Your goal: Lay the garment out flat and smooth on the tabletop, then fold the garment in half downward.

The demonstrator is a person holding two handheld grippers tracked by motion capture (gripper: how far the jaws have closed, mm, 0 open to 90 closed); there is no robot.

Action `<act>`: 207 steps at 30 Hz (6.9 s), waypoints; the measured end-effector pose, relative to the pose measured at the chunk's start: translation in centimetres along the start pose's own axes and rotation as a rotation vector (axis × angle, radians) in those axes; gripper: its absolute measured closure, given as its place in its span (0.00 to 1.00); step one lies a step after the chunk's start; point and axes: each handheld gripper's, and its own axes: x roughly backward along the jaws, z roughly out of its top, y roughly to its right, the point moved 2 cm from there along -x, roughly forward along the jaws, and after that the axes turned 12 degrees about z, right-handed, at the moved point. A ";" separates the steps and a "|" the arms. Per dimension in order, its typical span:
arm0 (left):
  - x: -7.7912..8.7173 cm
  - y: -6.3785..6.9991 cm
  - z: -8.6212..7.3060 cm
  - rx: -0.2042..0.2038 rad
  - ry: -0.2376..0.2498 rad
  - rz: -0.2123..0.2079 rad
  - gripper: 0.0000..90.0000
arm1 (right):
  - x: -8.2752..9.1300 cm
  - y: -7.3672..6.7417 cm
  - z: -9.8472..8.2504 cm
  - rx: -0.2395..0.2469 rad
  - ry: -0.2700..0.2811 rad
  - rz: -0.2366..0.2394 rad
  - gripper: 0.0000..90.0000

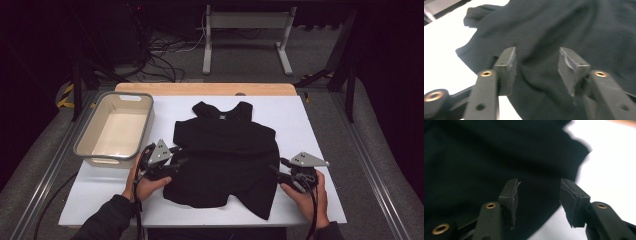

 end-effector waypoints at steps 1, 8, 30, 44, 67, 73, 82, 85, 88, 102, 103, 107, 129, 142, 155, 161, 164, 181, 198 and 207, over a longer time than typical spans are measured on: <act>0.4 0.5 -0.4 -0.005 0.001 -0.029 0.48 | 0.0 -0.4 -0.5 -0.014 -0.013 0.016 0.51; 1.2 4.4 -2.9 -0.077 -0.086 -0.161 0.39 | -0.6 -2.5 -2.4 0.013 -0.131 0.070 0.46; 0.0 3.9 -3.4 -0.080 -0.153 -0.212 0.97 | 1.3 -1.0 -2.3 0.057 -0.120 -0.042 1.00; 0.8 3.0 -3.2 -0.070 -0.115 -0.201 1.00 | 2.0 -3.1 -1.2 0.131 0.005 0.124 0.77; 1.7 4.7 -2.4 -0.103 -0.029 -0.231 0.63 | -2.8 -7.7 -1.6 0.281 -0.180 0.351 0.77; 1.0 6.5 -2.6 -0.155 -0.085 -0.265 0.50 | -2.8 -7.6 -1.4 0.297 -0.183 0.321 0.91; -0.3 6.1 -3.0 -0.087 -0.135 -0.300 0.82 | -2.2 -7.1 -1.4 0.310 -0.192 0.313 0.96; -0.4 5.8 -3.0 -0.074 -0.142 -0.301 0.95 | -1.5 -6.7 -1.6 0.298 -0.178 0.333 0.96; -0.3 5.7 -3.0 -0.078 -0.140 -0.301 0.99 | -0.6 -6.9 -1.6 0.318 -0.163 0.346 0.96; 2.5 5.7 -2.8 -0.109 -0.089 -0.351 1.00 | 3.7 -8.3 -2.7 0.340 -0.109 0.411 0.97; 2.7 5.8 -2.8 -0.115 -0.083 -0.357 1.00 | 3.8 -8.5 -2.7 0.344 -0.115 0.413 0.97; 4.0 6.8 -2.9 -0.156 -0.076 -0.376 1.00 | 4.3 -9.3 -3.0 0.368 -0.133 0.426 0.97; 4.8 3.6 -3.6 0.037 -0.044 -0.232 0.69 | 4.6 -5.7 -2.1 0.132 0.027 0.213 0.57; -3.2 -0.5 -2.9 0.124 -0.226 -0.062 0.53 | -0.5 2.6 -1.6 -0.053 -0.047 0.004 0.48; -2.6 -0.8 -3.0 0.073 -0.233 -0.067 0.98 | -1.2 2.5 -1.5 -0.048 -0.103 0.031 0.75; -0.7 -0.4 -3.4 0.032 -0.223 -0.037 0.98 | -0.8 2.0 -1.7 -0.025 -0.102 0.070 0.98; 1.0 -0.1 -3.4 0.025 -0.197 -0.020 0.98 | -0.2 1.7 -1.8 -0.024 -0.094 0.072 0.99; 7.7 1.6 -5.3 0.049 -0.104 -0.017 0.94 | 2.5 -0.4 -1.9 -0.003 -0.032 0.077 0.98; 5.1 6.8 -5.2 -0.046 -0.146 -0.270 0.63 | 1.6 -1.4 -1.8 0.048 -0.025 0.089 0.67; 3.4 6.2 -5.2 -0.029 -0.186 -0.201 0.68 | 0.8 -1.5 -1.9 0.052 -0.028 0.118 0.61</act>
